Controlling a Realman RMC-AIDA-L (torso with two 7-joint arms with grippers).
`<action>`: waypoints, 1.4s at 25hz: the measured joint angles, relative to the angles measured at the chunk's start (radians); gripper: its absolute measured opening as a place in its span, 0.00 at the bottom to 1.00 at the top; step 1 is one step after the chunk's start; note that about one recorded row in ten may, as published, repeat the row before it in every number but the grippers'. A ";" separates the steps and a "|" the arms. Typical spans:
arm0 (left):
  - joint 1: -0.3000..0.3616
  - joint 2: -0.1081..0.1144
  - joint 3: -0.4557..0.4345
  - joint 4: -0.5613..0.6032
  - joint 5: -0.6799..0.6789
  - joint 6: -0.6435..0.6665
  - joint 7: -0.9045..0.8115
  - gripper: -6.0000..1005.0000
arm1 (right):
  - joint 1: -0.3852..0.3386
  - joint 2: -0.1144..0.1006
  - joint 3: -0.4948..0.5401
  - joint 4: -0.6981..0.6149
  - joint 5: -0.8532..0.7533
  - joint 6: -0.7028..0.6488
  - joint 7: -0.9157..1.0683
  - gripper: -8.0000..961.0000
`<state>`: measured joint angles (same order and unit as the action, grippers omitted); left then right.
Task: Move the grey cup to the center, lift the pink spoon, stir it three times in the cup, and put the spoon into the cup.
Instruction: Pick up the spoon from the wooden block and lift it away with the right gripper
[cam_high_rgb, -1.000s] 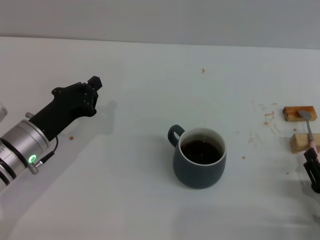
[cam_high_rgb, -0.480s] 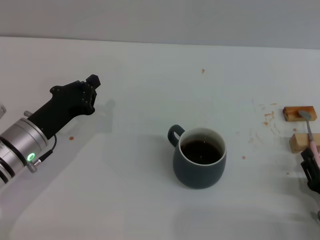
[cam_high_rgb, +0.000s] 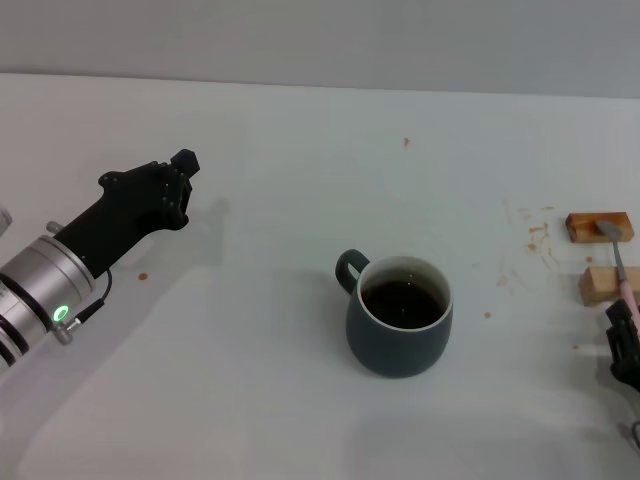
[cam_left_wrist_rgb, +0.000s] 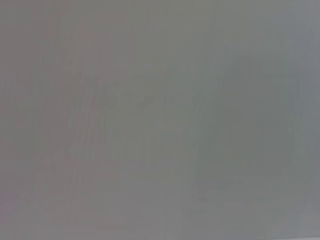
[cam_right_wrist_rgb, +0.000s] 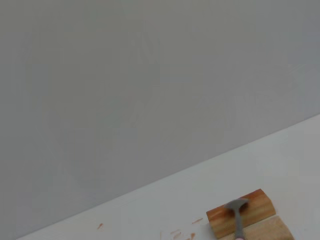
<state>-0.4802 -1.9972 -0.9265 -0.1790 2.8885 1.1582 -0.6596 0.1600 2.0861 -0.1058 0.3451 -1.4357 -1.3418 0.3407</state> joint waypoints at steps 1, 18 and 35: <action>0.000 0.000 0.000 0.002 0.000 0.000 0.000 0.05 | 0.000 0.000 0.000 0.000 0.000 0.000 0.000 0.33; -0.002 -0.003 0.000 0.009 0.000 0.000 0.000 0.05 | 0.003 0.000 0.003 -0.002 0.002 0.000 0.000 0.16; -0.001 -0.002 0.000 0.009 0.000 0.000 0.000 0.06 | 0.000 0.002 0.023 -0.001 0.002 -0.009 0.000 0.14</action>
<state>-0.4817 -1.9987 -0.9265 -0.1703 2.8881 1.1581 -0.6596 0.1604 2.0878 -0.0824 0.3437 -1.4341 -1.3504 0.3405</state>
